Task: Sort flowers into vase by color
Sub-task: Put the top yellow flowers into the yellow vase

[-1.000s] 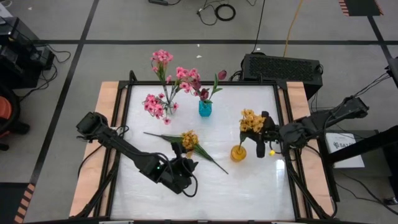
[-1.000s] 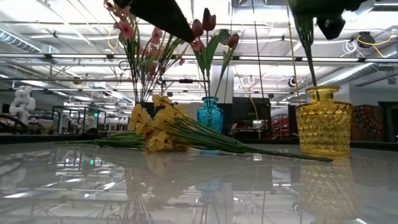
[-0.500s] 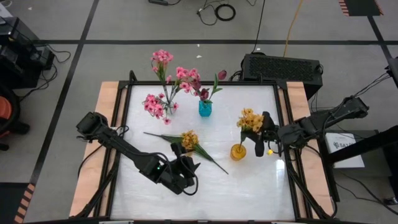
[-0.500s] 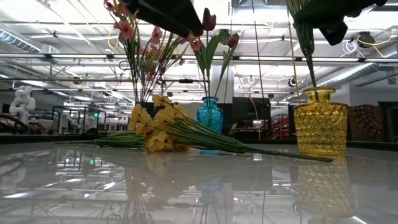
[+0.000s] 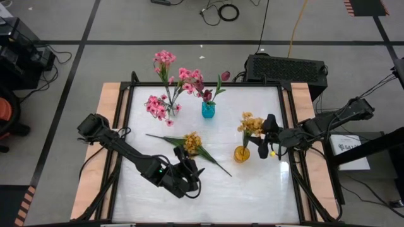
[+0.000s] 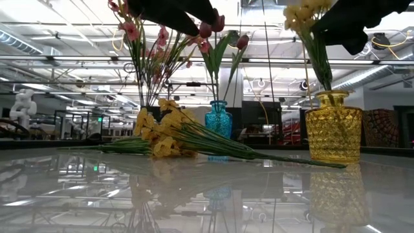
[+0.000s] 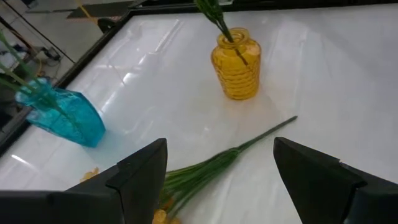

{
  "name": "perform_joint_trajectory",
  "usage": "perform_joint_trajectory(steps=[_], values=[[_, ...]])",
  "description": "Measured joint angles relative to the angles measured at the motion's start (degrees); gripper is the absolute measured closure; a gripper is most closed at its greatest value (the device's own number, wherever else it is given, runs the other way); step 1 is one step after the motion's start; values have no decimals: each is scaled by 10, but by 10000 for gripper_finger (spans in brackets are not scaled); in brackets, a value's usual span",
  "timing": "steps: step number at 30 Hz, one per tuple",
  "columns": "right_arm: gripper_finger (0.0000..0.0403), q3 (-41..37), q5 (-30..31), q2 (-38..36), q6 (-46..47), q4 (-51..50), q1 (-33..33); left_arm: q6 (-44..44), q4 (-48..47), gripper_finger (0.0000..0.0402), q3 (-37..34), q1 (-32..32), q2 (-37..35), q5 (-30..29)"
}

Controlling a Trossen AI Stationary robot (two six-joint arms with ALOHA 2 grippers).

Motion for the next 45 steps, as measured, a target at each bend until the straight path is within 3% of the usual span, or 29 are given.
perform_joint_trajectory(steps=[7, 13, 19, 24, 34, 40, 45], values=[[139, 15, -34, -4, 27, -84, 0, -2, -1, 105, 0, -3, 6, 17], [105, 39, -31, -25, 54, -144, 0, -1, -4, 105, 0, -3, 37, 27], [101, 55, -34, -42, 54, -173, 0, 0, -7, 105, 0, -3, 65, 36], [101, 56, -34, -68, 52, -178, 6, -2, -6, 105, 0, 9, 66, 82], [101, 56, -47, -119, 78, -206, 43, -17, -47, 105, 0, 34, 66, 88], [101, 56, -10, -129, 58, -187, 59, -30, -47, 105, 0, 59, 66, 161], [101, 68, -1, -137, 30, -183, 60, 38, -10, 105, 0, 70, 65, 189]])
